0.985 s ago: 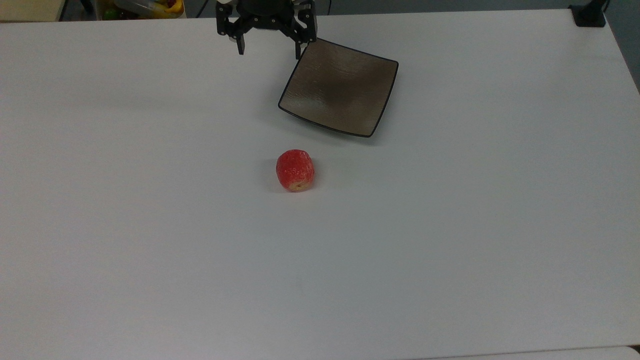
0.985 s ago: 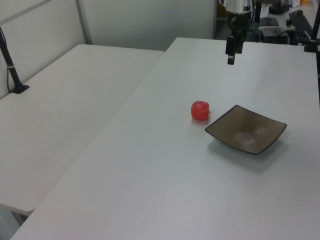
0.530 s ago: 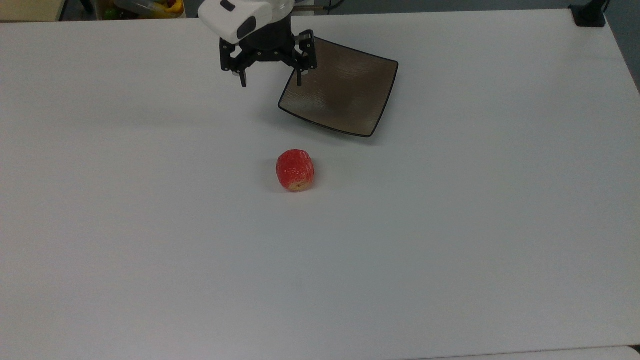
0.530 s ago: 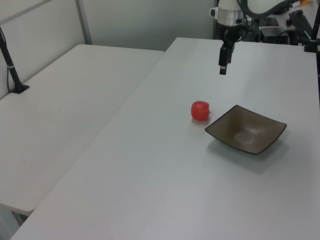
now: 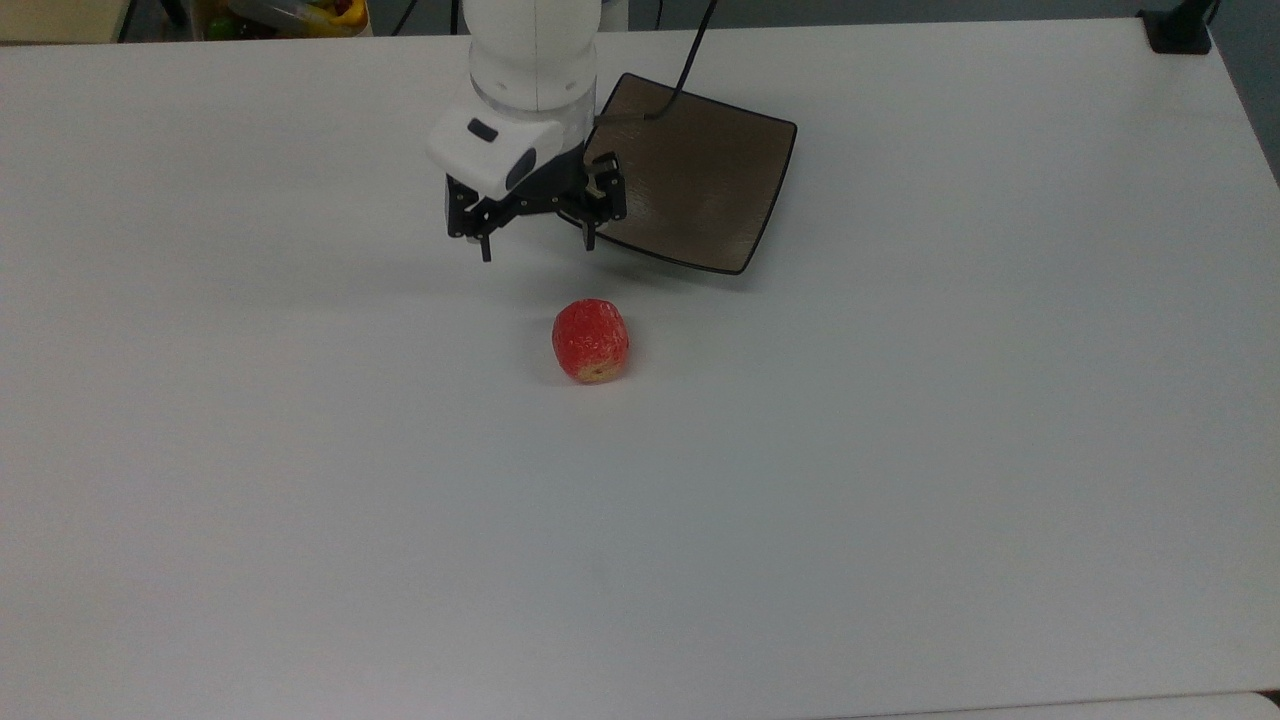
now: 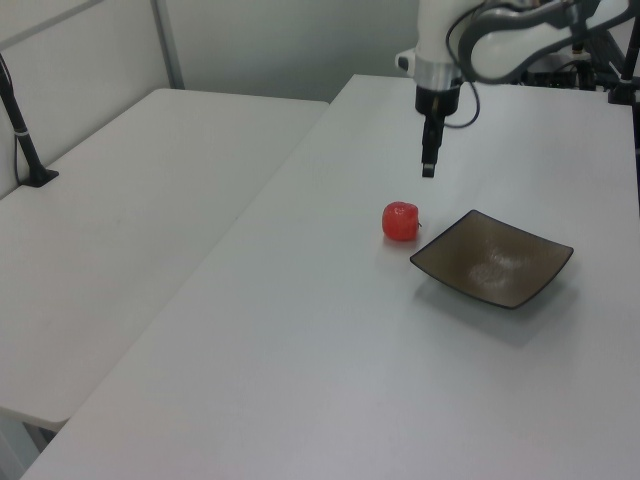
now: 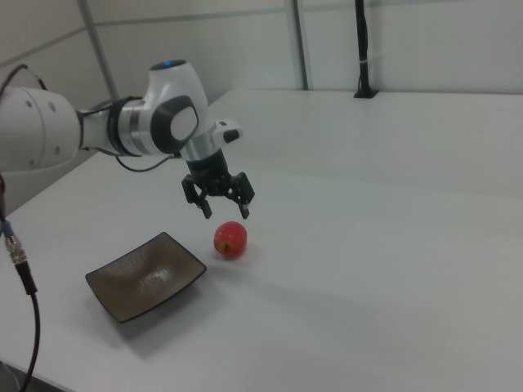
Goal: Apples placed on a ceramic plate
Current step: 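Lower the open gripper down over the red apple, then close the gripper around the red apple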
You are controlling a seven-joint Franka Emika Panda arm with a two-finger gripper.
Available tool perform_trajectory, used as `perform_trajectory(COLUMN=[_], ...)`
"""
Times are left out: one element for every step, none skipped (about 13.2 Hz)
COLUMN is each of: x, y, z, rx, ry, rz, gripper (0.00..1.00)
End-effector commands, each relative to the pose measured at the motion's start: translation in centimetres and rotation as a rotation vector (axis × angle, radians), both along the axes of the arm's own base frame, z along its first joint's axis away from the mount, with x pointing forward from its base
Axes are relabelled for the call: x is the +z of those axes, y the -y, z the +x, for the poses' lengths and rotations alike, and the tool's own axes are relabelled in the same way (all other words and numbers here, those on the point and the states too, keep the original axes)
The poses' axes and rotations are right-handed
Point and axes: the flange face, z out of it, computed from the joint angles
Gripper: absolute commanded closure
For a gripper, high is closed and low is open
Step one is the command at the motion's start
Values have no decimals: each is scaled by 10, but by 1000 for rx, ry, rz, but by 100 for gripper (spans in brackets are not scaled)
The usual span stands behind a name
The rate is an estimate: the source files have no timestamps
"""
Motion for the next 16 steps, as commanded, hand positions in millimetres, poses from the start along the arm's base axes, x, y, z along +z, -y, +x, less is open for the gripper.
perform_trajectory(x=[-28,-38,-44,-47,-49,-58,-60,-64,-68,-74,-79,-80,-86,-88,-89,-90], y=[-20,-23,-25,-27,-28,-29,-34,-35,-37,-38,-39,-44,-47,-48,-47,-47], z=[27,28,29,29,29,30,31,36,37,37,38,45,48,49,49,50], rx=[39,22,2,-15,-35,-38,-27,-28,-24,-23,-20,-25,-46,-50,-59,-88], ry=[30,21,15,12,15,4,3,4,-1,-9,-13,-1,8,30,37,40], rz=[-7,-5,-3,-2,1,-1,-6,-7,-9,-12,-15,-10,-11,-32,-45,-46], gripper=[0,0,0,0,0,0,0,0,0,0,0,0,0,12,61,65])
